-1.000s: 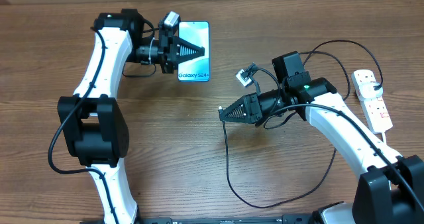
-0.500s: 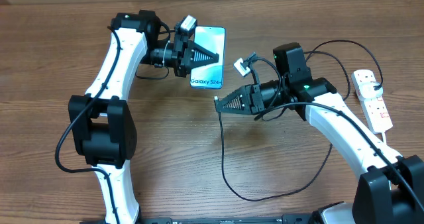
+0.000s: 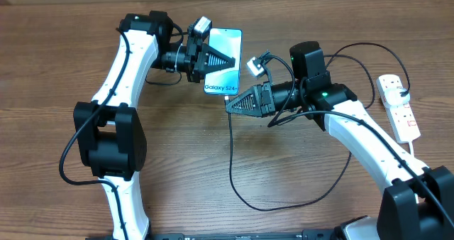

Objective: Plug charger to phone and switch on socket

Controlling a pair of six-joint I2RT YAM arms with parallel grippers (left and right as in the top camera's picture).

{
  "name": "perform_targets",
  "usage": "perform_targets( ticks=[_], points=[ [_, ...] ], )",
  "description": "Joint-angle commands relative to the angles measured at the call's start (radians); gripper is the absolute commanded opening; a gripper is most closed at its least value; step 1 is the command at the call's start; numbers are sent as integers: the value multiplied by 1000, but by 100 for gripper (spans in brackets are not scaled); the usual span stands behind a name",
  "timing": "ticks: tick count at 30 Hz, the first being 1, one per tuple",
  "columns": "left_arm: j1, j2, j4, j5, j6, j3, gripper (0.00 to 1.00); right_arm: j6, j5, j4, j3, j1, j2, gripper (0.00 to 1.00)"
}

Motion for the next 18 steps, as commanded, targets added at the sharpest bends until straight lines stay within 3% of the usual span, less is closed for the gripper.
perform_targets(
  ticks=[1,18],
  points=[
    [-3,-25,2,52,31,14,5,51,22,26,8,6,-9,4],
    [2,-25,6,53,30,14,5,146,21,104,8,61,-9,4]
  ],
)
